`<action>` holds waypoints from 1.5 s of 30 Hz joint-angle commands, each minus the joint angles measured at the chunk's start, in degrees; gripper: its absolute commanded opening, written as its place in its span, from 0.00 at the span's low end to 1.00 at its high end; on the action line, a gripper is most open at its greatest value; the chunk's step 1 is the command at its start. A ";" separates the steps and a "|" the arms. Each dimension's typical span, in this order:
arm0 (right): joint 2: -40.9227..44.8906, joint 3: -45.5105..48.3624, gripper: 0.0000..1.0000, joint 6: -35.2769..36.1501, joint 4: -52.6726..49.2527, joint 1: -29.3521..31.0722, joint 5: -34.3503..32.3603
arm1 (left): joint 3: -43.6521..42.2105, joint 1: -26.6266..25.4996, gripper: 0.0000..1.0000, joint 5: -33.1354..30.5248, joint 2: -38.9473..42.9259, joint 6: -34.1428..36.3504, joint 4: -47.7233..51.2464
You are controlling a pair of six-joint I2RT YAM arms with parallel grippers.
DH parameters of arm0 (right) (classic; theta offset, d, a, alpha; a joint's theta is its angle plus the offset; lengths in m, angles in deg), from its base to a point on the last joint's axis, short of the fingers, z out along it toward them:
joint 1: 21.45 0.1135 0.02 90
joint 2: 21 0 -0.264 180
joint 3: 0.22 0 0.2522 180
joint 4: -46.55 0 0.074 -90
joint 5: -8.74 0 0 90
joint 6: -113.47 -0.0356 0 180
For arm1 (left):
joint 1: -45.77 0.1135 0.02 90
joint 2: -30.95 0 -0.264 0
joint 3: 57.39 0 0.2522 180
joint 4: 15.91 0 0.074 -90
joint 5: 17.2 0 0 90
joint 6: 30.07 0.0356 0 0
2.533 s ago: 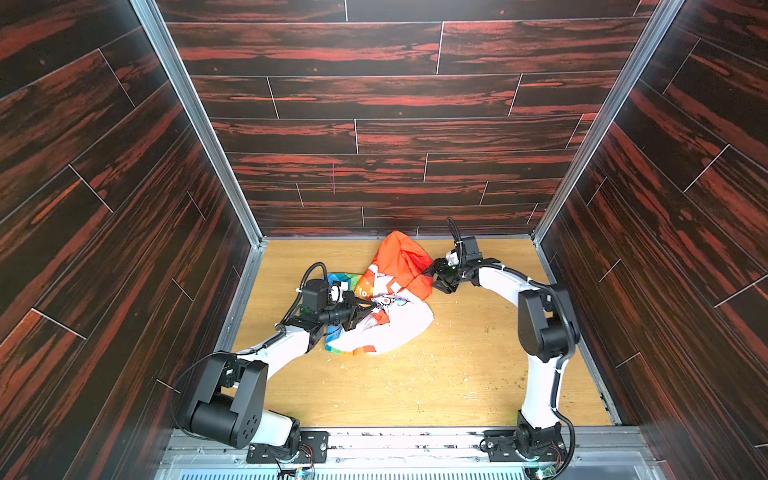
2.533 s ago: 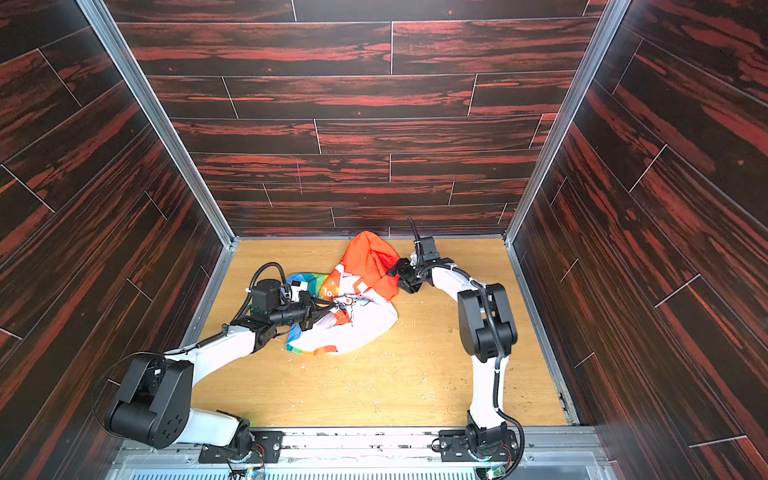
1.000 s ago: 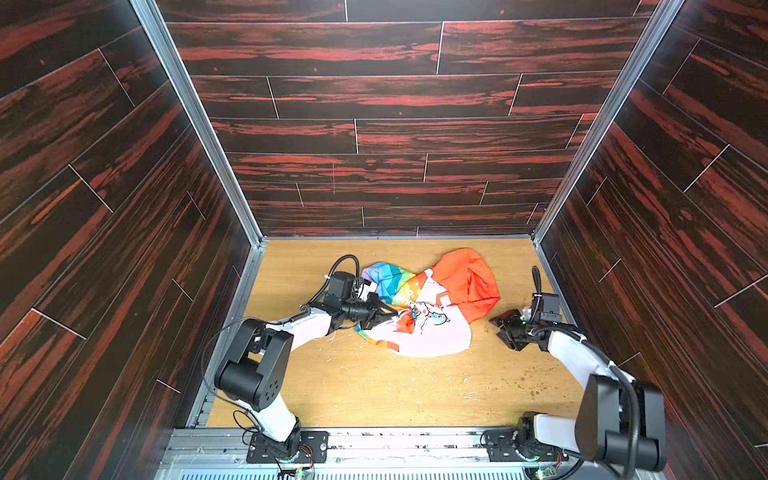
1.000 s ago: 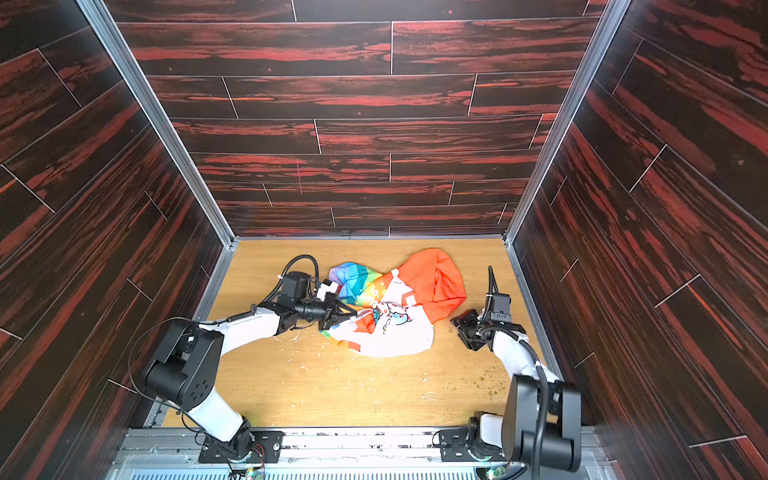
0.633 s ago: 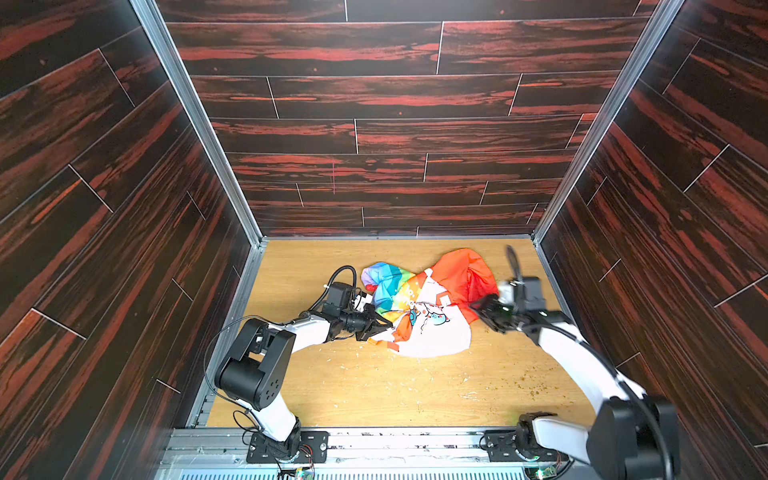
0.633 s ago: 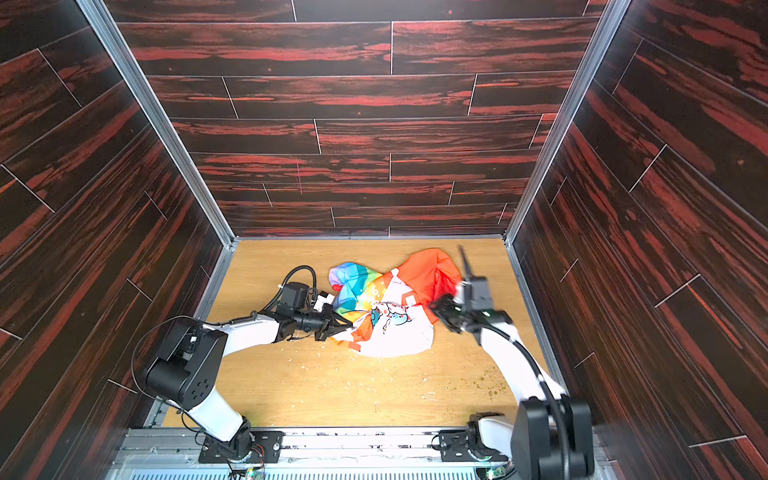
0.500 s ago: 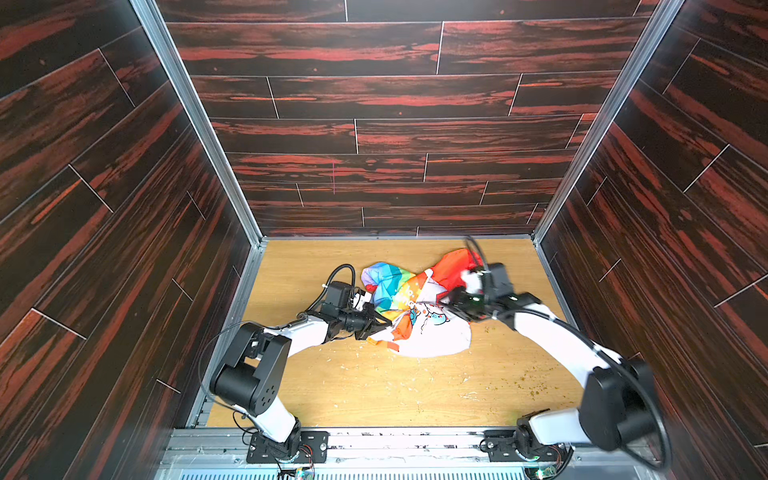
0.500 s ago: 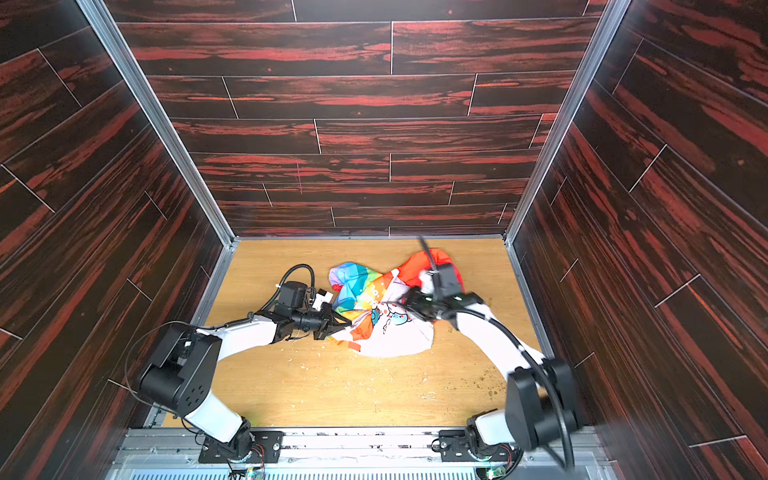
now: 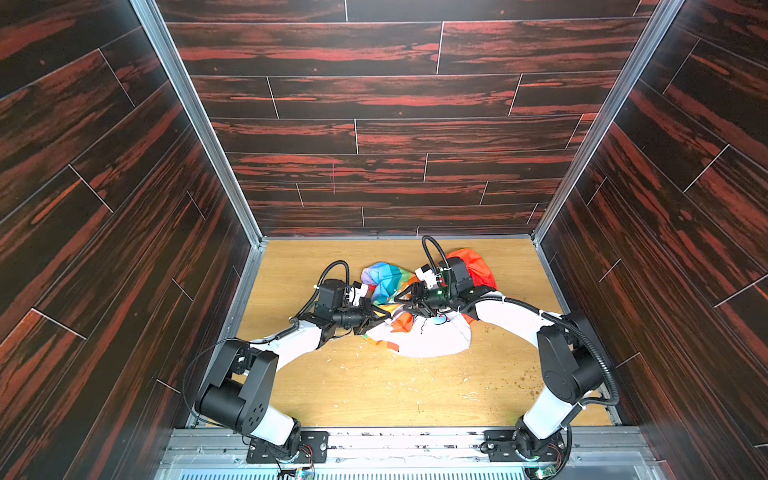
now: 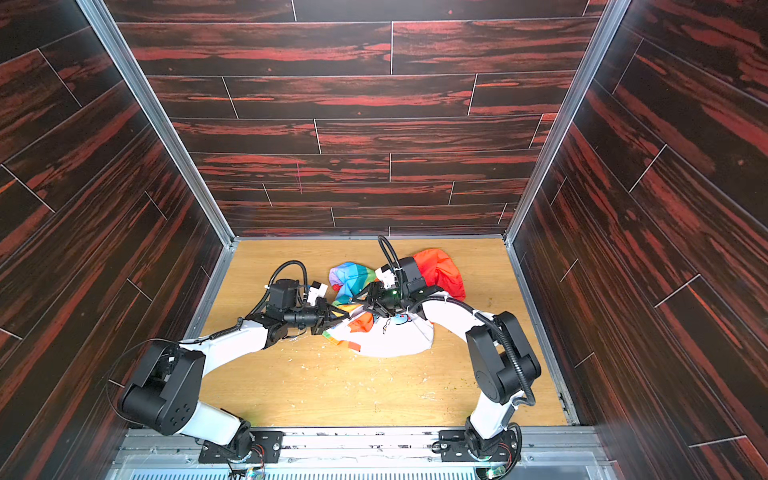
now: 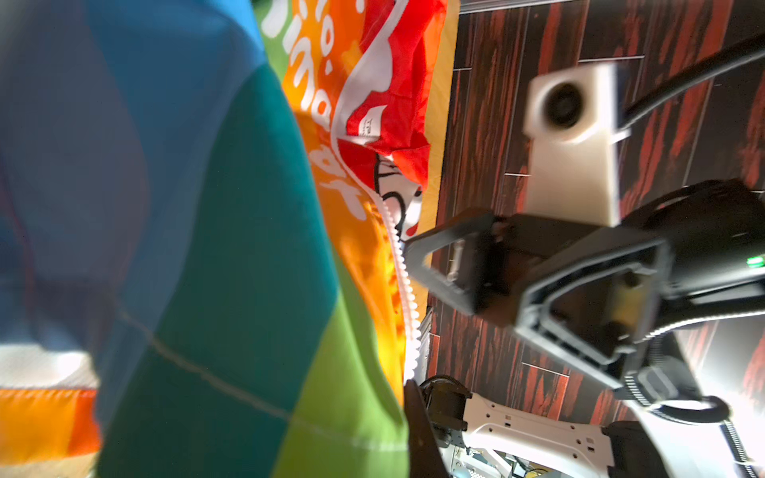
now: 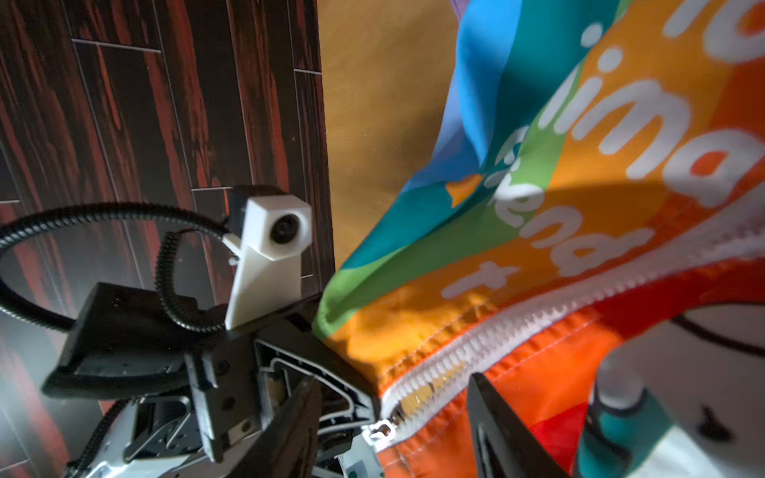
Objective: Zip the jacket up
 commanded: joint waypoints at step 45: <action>-5.13 12.36 0.70 -43.43 62.09 0.37 6.43 | 6.95 0.23 0.00 6.19 -2.64 -12.56 -15.86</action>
